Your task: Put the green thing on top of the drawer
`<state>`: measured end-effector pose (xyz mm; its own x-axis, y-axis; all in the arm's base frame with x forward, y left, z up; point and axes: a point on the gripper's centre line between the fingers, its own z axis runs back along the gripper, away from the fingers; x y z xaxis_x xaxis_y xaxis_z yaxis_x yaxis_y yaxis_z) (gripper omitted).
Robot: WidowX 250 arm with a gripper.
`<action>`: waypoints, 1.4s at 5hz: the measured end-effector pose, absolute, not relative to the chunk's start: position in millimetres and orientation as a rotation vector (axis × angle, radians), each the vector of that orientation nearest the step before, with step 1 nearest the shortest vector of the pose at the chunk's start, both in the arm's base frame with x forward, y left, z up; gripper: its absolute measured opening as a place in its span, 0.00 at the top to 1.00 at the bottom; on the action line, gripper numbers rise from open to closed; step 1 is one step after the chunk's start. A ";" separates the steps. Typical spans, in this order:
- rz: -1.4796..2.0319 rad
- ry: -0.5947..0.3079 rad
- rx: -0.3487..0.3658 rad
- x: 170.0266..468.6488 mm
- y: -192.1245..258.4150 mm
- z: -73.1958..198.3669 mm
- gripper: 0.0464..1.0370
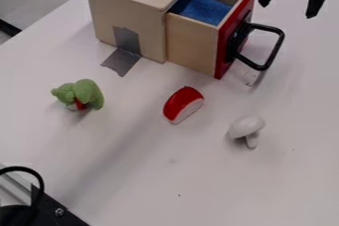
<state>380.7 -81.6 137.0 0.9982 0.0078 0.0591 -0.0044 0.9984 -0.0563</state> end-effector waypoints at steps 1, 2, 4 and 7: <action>0.009 -0.008 -0.047 378.0 -80.7 118.7 0.04; 0.036 0.044 -0.046 349.9 -65.9 99.6 0.04; 0.162 -0.003 -0.059 293.5 12.8 110.6 0.04; 0.011 -0.123 -0.003 253.1 78.8 86.8 0.04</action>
<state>253.1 78.8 86.8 0.9924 0.0116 0.1224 -0.0113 0.9999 -0.0035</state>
